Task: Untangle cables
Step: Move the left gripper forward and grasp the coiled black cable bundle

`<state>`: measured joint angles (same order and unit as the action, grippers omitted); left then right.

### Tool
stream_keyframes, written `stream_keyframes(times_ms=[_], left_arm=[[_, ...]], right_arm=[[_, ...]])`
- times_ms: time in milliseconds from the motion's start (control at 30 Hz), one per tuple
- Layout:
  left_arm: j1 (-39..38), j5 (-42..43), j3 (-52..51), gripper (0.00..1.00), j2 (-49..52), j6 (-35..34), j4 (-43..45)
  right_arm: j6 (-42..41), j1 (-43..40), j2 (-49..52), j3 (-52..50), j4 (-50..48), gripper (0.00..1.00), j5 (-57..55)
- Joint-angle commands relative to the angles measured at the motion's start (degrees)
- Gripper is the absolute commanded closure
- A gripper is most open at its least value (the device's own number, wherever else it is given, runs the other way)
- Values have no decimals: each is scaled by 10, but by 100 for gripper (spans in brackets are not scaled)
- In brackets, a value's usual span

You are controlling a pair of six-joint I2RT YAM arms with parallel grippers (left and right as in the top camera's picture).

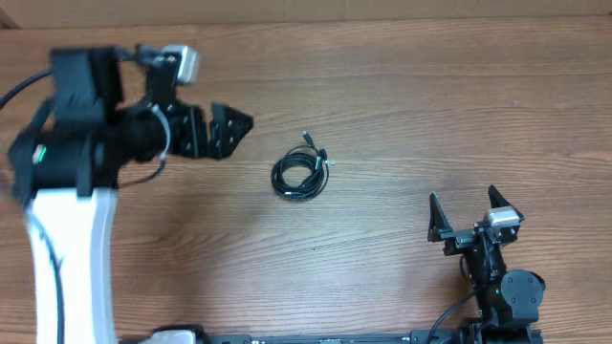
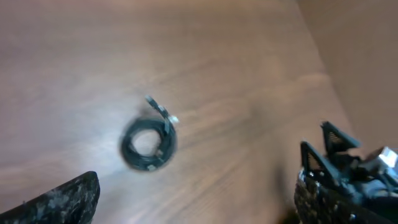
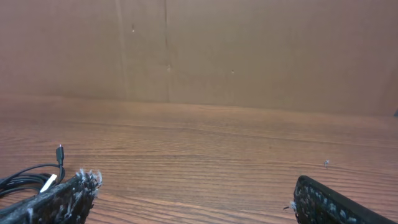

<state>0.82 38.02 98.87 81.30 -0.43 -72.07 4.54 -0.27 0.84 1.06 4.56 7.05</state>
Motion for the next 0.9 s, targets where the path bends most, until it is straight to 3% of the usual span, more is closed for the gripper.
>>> stream_keyframes(times_ms=[0,100,200,300,400,467,533,600,667,733,767,867], left_arm=[[-16,31,15,0,57,-11,-22],[-39,-31,15,0,101,-15,-49],[-65,-88,15,0,150,-42,-59],[-81,-88,15,0,192,-49,-62],[-96,-84,15,0,250,-49,-70],[-103,-84,15,0,280,-49,-73],[-106,-84,15,0,306,-49,-72],[-106,-84,15,0,329,-49,-66],[-106,-87,15,0,349,-49,-54],[-106,-110,15,21,367,-49,-39],[-106,-119,15,24,375,-50,-33],[-108,-135,15,19,398,-74,-28]], right_arm=[[1,2,-7,-6,-2,0,-6],[-7,2,-7,-6,-33,0,21],[-127,2,-7,-6,-69,0,232],[-211,2,-7,-6,-87,0,368],[-290,1,-7,-5,-149,0,366],[-303,2,-7,4,-246,0,367],[-303,-2,-7,39,-280,0,356],[-292,-9,-3,101,-247,0,341],[-237,-23,13,193,-148,0,339],[-168,-39,45,294,-14,0,329],[-141,-45,65,339,50,0,321],[-71,-62,154,503,271,0,289]])
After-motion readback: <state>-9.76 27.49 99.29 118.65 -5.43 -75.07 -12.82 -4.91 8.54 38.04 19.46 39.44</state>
